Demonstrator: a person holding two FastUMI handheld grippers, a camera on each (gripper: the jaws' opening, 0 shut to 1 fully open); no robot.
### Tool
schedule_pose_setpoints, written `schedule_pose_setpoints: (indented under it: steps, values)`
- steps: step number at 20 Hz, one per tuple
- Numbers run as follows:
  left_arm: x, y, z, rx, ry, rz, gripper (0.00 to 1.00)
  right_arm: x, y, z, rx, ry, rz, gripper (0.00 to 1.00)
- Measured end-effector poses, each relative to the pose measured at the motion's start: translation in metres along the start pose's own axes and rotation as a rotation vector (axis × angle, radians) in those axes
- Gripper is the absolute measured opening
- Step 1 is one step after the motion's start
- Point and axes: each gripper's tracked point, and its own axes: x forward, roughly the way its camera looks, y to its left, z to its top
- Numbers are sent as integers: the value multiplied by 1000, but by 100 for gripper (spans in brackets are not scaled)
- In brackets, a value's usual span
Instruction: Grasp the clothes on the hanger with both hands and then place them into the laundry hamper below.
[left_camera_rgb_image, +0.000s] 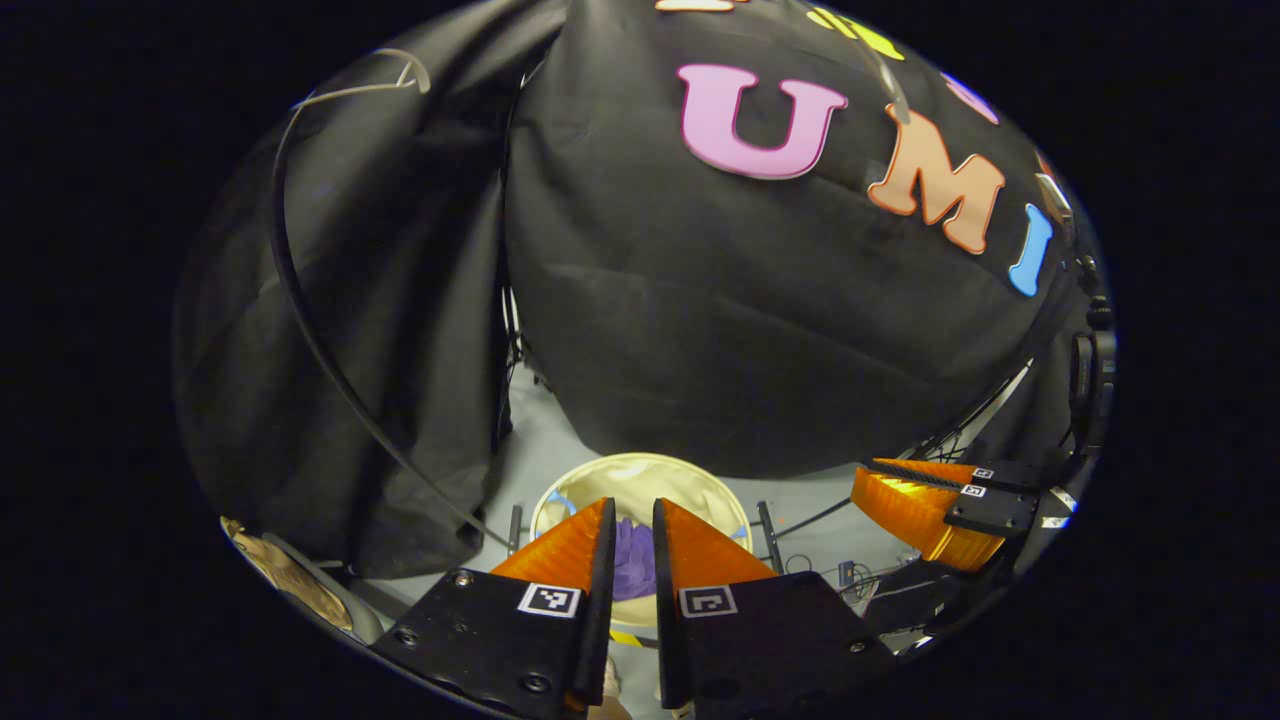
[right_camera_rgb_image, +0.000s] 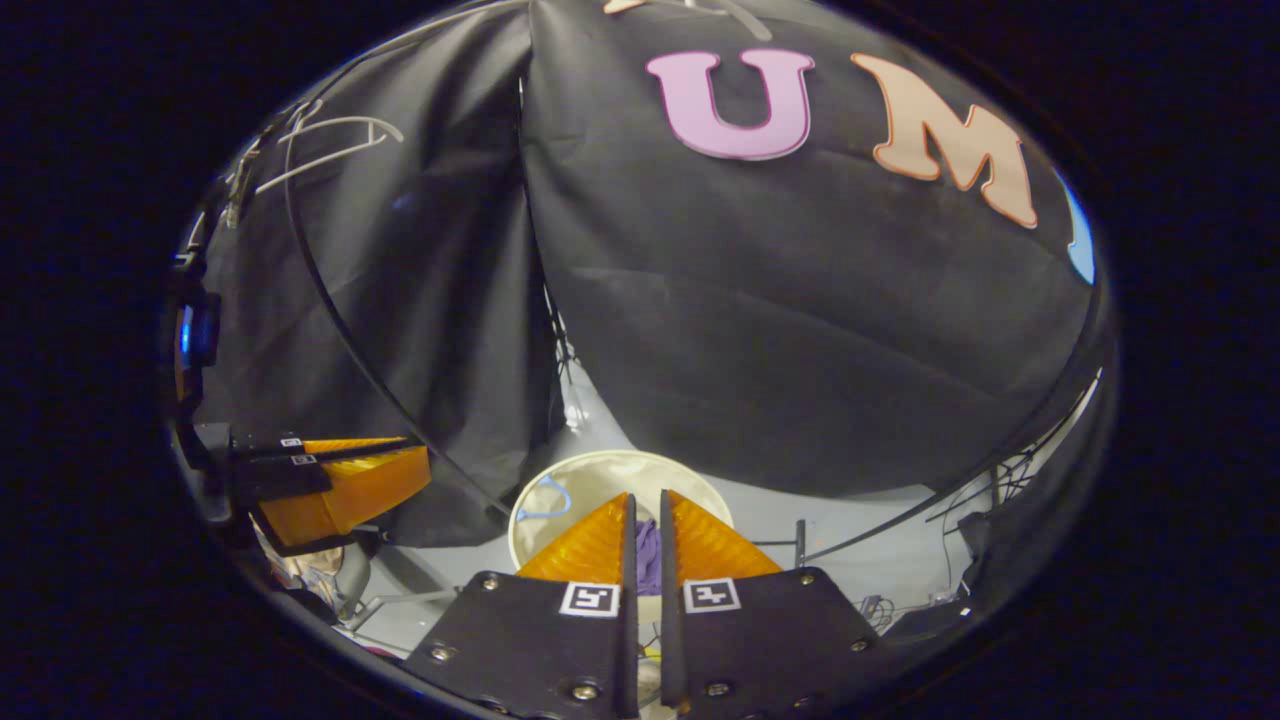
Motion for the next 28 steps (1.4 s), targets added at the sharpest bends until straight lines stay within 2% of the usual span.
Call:
schedule_pose_setpoints:
  steps: [6, 13, 14, 15, 17, 20, 21, 22, 23, 24, 26, 27, 28]
  values:
    - [-45, -29, 88, 37, -242, -61, 22, -63, -14, 88, 13, -274, -56, 9]
    - [-129, -75, 177, 92, -524, -123, 21, -178, -34, 174, 17, -569, -137, 9]
    - [-141, -81, 185, 97, -554, -132, 13, -192, -40, 183, 12, -605, -153, 9]
    - [-153, -89, 195, 99, -584, -150, 13, -205, -42, 191, 6, -636, -159, 10]
    - [-174, -101, 206, 107, -631, -169, 28, -232, -46, 196, -3, -692, -183, 10]
    - [-203, -113, 221, 124, -692, -188, 30, -268, -48, 206, -15, -761, -207, 16]
    - [-210, -119, 223, 130, -709, -195, 39, -278, -50, 209, -15, -778, -212, 20]
    - [-218, -122, 225, 133, -725, -201, 43, -286, -50, 212, -17, -794, -215, 20]
    - [-225, -126, 228, 133, -741, -208, 48, -291, -50, 215, -20, -806, -221, 29]
    - [-230, -131, 230, 134, -753, -219, 53, -298, -51, 214, -20, -814, -227, 30]
    - [-240, -138, 229, 141, -767, -236, 63, -311, -53, 214, -14, -833, -233, 38]
    - [-242, -139, 231, 148, -776, -234, 68, -316, -54, 214, -10, -843, -232, 46]
    - [-245, -139, 232, 153, -783, -224, 77, -320, -55, 215, -6, -851, -233, 55]
